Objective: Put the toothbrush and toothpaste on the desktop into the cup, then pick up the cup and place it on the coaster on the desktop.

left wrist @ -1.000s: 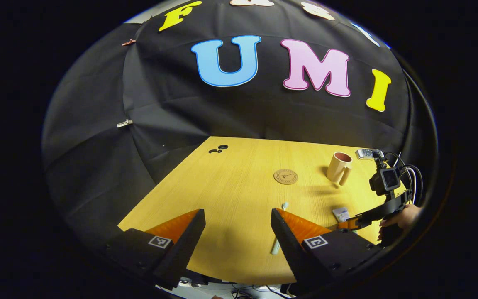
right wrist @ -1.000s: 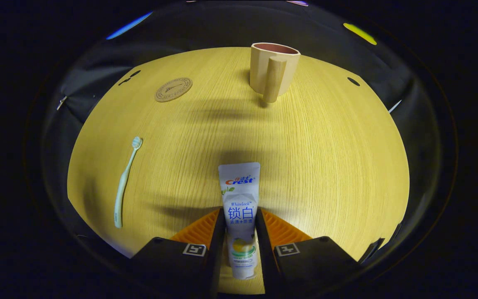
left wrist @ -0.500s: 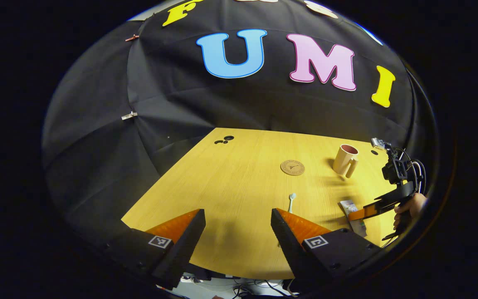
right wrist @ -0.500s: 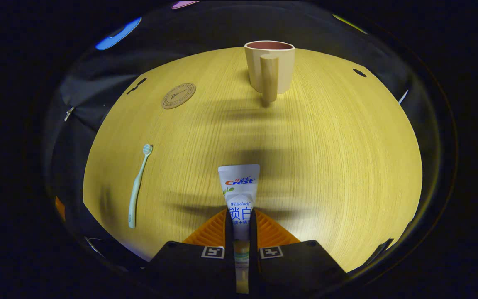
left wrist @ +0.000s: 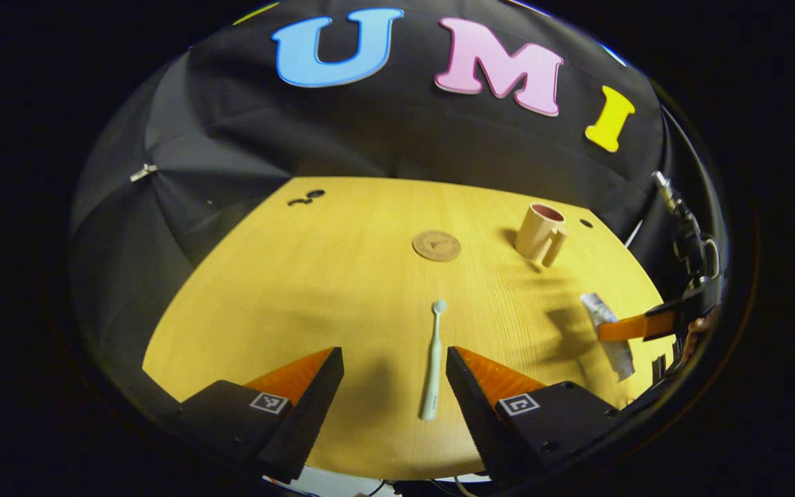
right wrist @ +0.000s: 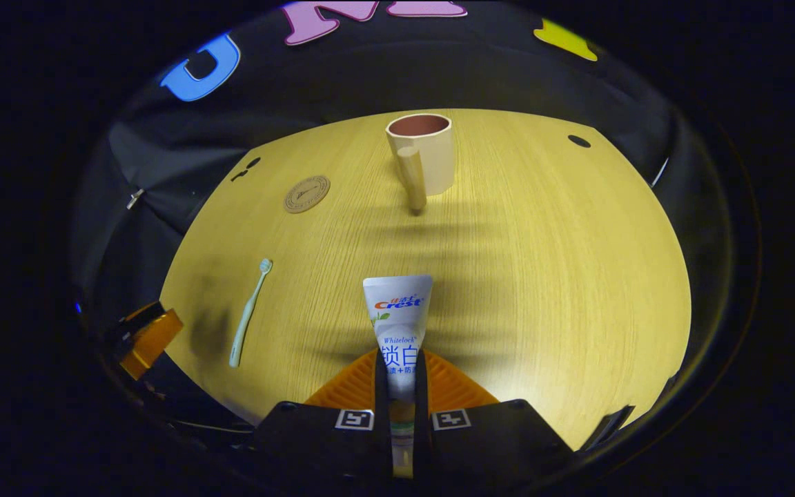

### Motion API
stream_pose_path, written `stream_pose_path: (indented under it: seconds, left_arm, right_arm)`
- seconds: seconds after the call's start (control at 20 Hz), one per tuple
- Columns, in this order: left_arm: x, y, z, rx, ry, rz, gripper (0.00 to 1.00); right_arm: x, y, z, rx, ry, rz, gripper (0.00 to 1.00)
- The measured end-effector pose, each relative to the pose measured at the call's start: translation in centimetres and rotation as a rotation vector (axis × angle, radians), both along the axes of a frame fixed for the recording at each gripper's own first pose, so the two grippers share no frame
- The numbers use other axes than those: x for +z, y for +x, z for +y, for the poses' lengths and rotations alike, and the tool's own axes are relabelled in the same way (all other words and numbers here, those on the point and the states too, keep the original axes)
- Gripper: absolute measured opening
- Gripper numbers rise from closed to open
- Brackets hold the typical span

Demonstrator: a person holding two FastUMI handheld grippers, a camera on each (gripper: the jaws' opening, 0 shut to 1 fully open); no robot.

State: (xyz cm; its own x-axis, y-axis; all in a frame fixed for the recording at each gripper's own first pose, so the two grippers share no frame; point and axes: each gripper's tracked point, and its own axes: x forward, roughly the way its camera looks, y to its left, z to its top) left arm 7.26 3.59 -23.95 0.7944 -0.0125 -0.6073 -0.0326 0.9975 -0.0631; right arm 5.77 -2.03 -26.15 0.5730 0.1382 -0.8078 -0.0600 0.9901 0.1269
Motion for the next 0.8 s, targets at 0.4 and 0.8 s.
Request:
stream_pose_path:
  seconds: [0.4,0.8]
  left_arm:
    - [-6.1,3.5,-2.2,-0.107,0.072,0.19,0.84]
    - [-8.4,3.9,-3.0,-0.153,0.085,0.32,0.7]
  right_arm:
    - [2.2,-1.7,-2.4,-0.048,0.031,-0.038,0.16]
    - [2.2,-2.3,-2.9,-0.025,0.045,-0.037,0.16]
